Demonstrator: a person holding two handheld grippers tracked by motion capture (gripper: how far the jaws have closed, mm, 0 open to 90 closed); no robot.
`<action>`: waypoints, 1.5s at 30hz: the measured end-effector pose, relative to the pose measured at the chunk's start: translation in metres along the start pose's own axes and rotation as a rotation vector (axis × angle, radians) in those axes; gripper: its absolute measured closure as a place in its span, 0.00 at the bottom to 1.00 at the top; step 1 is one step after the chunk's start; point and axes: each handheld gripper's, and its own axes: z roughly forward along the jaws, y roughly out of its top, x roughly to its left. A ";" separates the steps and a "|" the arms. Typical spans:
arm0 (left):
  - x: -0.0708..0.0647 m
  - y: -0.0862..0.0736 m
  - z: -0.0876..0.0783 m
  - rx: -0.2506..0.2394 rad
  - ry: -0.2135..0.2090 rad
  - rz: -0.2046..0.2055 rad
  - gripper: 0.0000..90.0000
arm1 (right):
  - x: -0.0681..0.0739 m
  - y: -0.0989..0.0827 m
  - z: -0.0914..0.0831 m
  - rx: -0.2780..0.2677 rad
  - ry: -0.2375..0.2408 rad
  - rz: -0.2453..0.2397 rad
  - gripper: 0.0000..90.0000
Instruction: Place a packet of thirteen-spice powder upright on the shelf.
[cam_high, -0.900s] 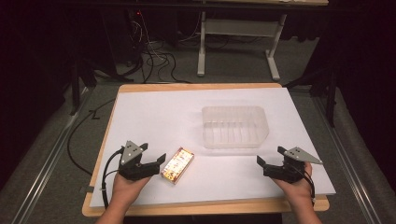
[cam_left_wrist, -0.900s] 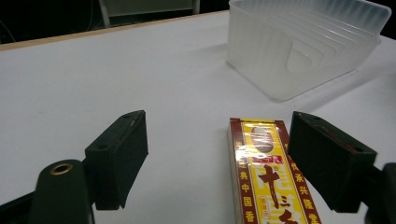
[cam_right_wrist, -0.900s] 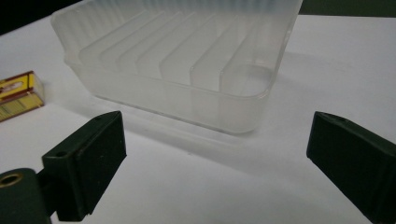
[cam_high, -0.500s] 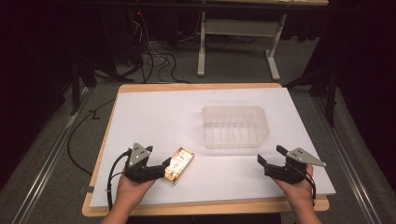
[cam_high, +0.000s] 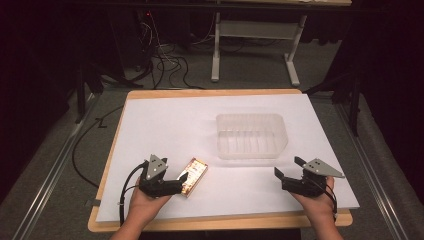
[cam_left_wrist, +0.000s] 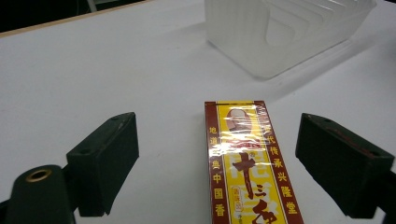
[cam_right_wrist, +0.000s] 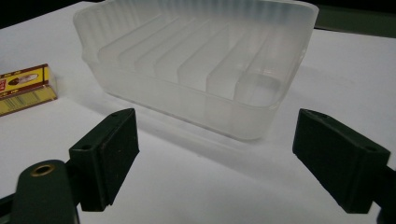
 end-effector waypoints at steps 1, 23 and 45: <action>-0.001 0.000 0.000 -0.003 -0.005 -0.001 0.12 | 0.000 -0.001 0.000 0.005 0.003 -0.001 0.16; -0.004 -0.002 0.015 0.129 -0.035 0.013 0.06 | -0.006 -0.005 0.004 0.040 0.009 0.025 0.18; -0.009 0.003 0.050 0.380 -0.105 0.010 0.06 | -0.003 -0.009 0.011 0.078 0.030 0.022 0.18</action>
